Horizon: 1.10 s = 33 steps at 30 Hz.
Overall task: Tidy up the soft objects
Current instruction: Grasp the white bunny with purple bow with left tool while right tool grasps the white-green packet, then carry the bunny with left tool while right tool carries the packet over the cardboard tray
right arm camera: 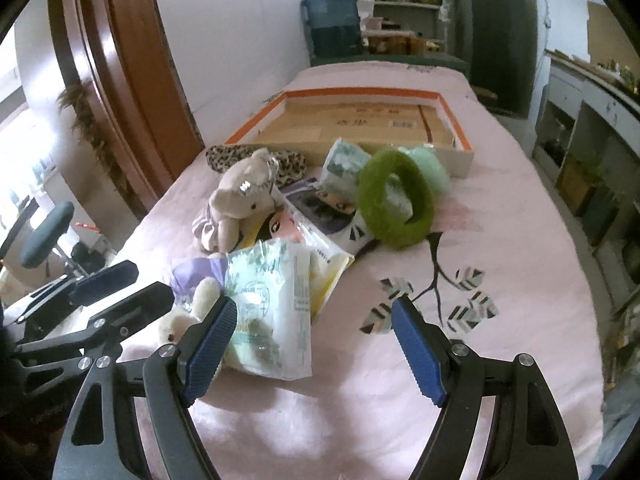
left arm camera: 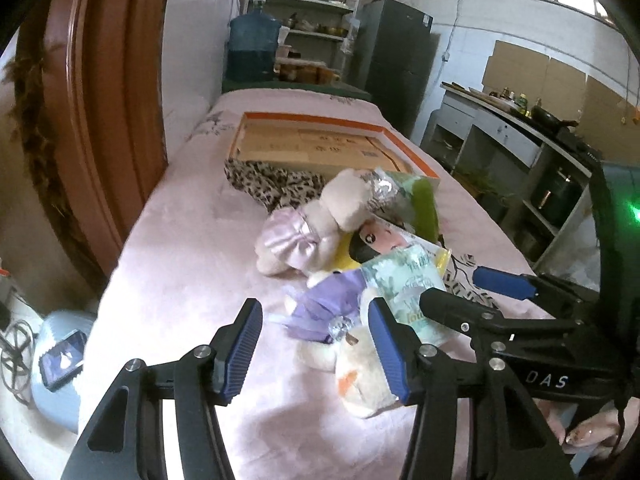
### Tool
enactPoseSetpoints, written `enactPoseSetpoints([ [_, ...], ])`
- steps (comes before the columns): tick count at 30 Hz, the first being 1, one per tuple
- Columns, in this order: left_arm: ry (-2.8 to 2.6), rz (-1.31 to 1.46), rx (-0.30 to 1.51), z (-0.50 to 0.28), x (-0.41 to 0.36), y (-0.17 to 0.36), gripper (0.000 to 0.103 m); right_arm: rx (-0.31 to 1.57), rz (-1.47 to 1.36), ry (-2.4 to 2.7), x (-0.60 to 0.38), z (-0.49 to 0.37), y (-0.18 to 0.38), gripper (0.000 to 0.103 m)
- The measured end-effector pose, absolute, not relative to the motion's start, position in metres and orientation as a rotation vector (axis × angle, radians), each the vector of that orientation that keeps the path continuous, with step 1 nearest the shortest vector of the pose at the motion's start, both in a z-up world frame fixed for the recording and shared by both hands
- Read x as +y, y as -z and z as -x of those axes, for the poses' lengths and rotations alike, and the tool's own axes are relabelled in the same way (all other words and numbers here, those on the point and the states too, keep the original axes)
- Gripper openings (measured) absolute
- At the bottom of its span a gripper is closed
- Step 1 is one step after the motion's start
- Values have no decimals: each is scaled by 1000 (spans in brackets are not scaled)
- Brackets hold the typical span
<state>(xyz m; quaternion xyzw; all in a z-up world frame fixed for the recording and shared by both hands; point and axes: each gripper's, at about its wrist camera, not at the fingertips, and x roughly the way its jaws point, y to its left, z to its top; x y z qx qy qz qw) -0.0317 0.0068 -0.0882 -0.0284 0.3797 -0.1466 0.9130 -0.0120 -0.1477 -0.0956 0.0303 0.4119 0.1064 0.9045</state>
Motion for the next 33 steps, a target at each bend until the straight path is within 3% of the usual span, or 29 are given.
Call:
enactPoseSetpoints([
  [5,339,131,834,20,14,97,55,881,-93,-255,-152,9,104,78],
  [11,374,193,877,9,17,106,55,912,-143,-348,-152,3,113,58],
  [13,382,212,887,7,20,109,55,925,-145,-378,-149,2,115,47],
  [28,467,317,957,1,12,120,55,938,-108,-427,-143,10,109,24],
  [33,463,237,897,9,1,112,40,905,-56,-415,-146,22,100,20],
])
